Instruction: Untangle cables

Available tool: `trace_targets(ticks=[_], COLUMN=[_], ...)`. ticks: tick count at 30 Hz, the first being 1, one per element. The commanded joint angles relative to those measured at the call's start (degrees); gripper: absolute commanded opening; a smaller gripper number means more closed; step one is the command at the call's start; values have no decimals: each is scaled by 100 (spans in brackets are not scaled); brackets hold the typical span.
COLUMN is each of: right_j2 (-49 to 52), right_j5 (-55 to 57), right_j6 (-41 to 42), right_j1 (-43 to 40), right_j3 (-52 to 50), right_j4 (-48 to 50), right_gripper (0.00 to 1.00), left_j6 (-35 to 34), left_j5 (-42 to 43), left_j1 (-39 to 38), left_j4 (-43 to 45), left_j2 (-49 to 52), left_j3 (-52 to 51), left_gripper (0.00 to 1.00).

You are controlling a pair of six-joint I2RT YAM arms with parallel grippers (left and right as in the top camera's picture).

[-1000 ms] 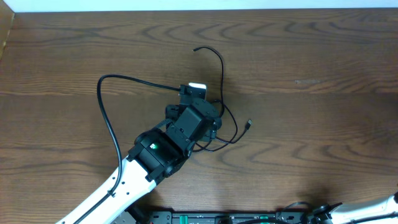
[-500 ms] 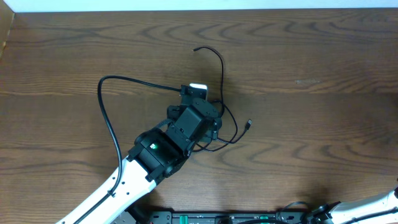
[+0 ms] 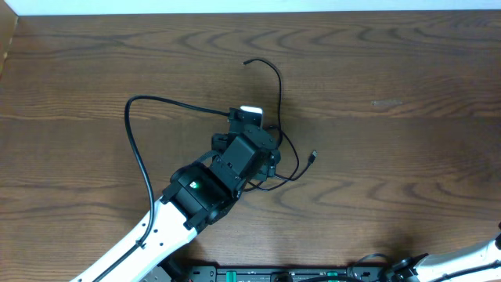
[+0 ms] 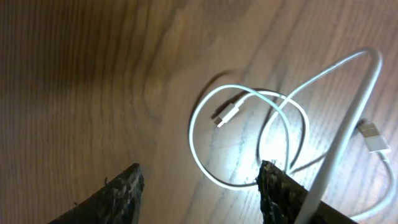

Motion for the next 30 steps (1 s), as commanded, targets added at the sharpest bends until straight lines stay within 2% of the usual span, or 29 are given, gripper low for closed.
trace_targets(ticks=[1,11,19,20,24,26,29,30], right_j2=[-424,-1537,-1827,-1827,-1827,-1827,-1827,-1827], right_j5=[140,-42,-179,-153,494,896,901,883], right_j6=[186,247,249,247,625,949,1023,1023], right_j1=[17,24,280,326,435,435,437,459], right_j3=[175,175,173,173,170,160,160,160], right_j4=[-96,-321,-546,-586,-901,-1088,-1141,-1143], right_gripper=[56,61,65,73,77,85,87,97], left_j6=[-26,-26,-26,-28,-24,-2,96,155], left_j5=[7,7,116,157,157,157,153,153], left_j1=[-17,-17,-17,-20,-57,-55,-55,-55], left_j4=[-31,-339,-424,-442,-505,-507,-494,-483], left_j2=[24,24,17,17,13,11,0,-13], left_j3=[-22,-22,-22,-22,-22,-22,-22,-22], left_gripper=[81,81,81,80,81,81,81,81])
